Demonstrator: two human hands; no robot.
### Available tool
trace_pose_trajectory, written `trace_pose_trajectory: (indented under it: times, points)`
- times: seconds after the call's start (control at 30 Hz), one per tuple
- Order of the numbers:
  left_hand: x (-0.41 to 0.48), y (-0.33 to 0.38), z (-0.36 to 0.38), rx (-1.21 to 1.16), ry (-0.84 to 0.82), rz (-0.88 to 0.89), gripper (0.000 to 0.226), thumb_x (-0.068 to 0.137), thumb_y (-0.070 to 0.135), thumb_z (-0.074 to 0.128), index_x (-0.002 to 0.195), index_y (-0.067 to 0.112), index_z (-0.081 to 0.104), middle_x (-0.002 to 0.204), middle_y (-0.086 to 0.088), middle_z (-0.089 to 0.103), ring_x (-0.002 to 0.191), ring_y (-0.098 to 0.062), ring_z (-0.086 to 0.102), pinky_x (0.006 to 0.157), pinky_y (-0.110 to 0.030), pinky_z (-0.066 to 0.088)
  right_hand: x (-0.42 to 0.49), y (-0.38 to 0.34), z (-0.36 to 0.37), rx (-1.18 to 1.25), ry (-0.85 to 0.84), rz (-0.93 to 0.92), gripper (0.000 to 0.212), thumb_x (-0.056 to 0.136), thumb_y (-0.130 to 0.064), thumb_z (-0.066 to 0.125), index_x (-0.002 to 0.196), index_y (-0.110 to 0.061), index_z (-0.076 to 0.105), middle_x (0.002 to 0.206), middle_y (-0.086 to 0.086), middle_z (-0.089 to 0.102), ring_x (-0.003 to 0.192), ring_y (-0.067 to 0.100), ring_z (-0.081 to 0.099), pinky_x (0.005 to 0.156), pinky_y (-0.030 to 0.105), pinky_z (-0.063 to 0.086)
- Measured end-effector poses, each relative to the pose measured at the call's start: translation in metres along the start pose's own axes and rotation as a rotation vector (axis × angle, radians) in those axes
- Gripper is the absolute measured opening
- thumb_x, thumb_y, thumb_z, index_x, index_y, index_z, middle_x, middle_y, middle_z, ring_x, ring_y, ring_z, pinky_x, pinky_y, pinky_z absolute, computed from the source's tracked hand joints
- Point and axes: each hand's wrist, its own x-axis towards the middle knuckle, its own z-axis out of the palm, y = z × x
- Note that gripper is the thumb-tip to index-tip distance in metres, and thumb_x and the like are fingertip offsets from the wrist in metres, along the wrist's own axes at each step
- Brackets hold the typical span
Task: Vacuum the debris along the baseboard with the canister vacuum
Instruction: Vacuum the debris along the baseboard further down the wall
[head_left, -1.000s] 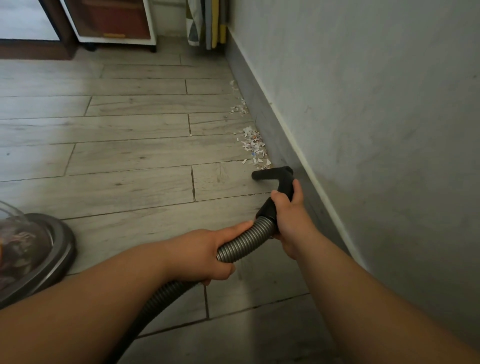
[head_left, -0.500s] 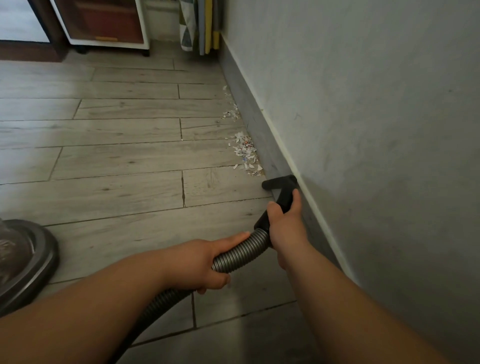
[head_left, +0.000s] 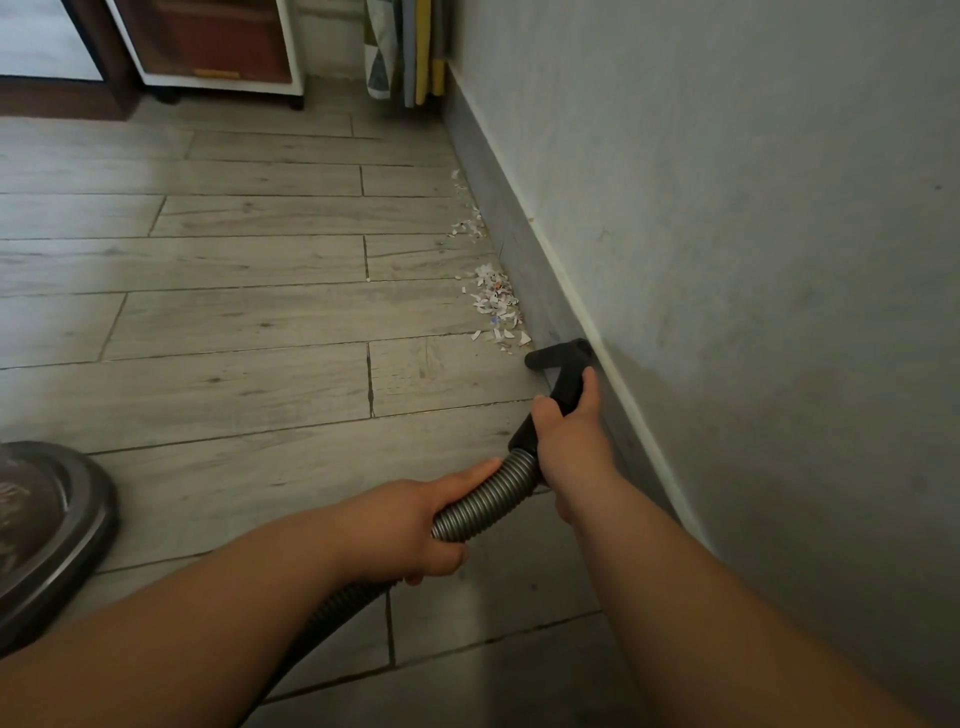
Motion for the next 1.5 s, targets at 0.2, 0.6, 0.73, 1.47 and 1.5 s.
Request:
trace_pose_trajectory:
  times: [0.2, 0.6, 0.73, 1.47, 1.5]
  points:
    - [0.003, -0.001, 0.0, 0.013, 0.014, -0.014, 0.088, 0.09, 0.035, 0.062, 0.135, 0.071, -0.005, 0.099, 0.009, 0.054, 0.067, -0.008, 0.064, 0.067, -0.022, 0.058, 0.003, -0.003, 0.002, -0.009, -0.007, 0.006, 0.072, 0.1, -0.022, 0.044, 0.153, -0.044, 0.0, 0.11, 0.006, 0.048, 0.074, 0.02, 0.054, 0.055, 0.03, 0.044]
    - [0.009, 0.001, -0.004, 0.061, 0.109, -0.051, 0.089, 0.09, 0.031, 0.061, 0.134, 0.069, -0.007, 0.098, 0.006, 0.054, 0.068, -0.008, 0.061, 0.06, -0.016, 0.054, 0.016, -0.013, 0.013, -0.048, 0.001, -0.004, 0.073, 0.099, -0.022, 0.044, 0.153, -0.043, 0.0, 0.097, 0.005, 0.046, 0.068, 0.019, 0.051, 0.059, 0.033, 0.046]
    - [0.014, 0.002, -0.004, 0.07, 0.131, -0.057, 0.088, 0.09, 0.031, 0.06, 0.134, 0.068, -0.007, 0.099, 0.006, 0.054, 0.067, -0.006, 0.059, 0.059, -0.015, 0.052, 0.021, -0.015, 0.014, -0.051, -0.002, -0.007, 0.073, 0.098, -0.022, 0.044, 0.153, -0.045, 0.0, 0.105, 0.007, 0.048, 0.071, 0.021, 0.053, 0.062, 0.035, 0.048]
    - [0.014, 0.012, -0.009, 0.104, 0.184, -0.075, 0.087, 0.091, 0.037, 0.057, 0.143, 0.057, -0.01, 0.11, 0.0, 0.056, 0.066, -0.003, 0.053, 0.057, -0.012, 0.046, 0.044, -0.022, 0.016, 0.043, -0.121, -0.03, 0.07, 0.098, -0.026, 0.047, 0.151, -0.049, 0.008, 0.138, 0.009, 0.045, 0.089, 0.025, 0.06, 0.056, 0.033, 0.053]
    - [0.012, 0.011, -0.01, 0.102, 0.184, -0.078, 0.087, 0.091, 0.038, 0.057, 0.143, 0.057, -0.011, 0.109, 0.0, 0.055, 0.067, -0.003, 0.054, 0.057, -0.013, 0.047, 0.044, -0.023, 0.018, 0.041, -0.131, -0.032, 0.069, 0.098, -0.026, 0.047, 0.151, -0.049, 0.008, 0.138, 0.008, 0.045, 0.089, 0.024, 0.06, 0.055, 0.033, 0.052]
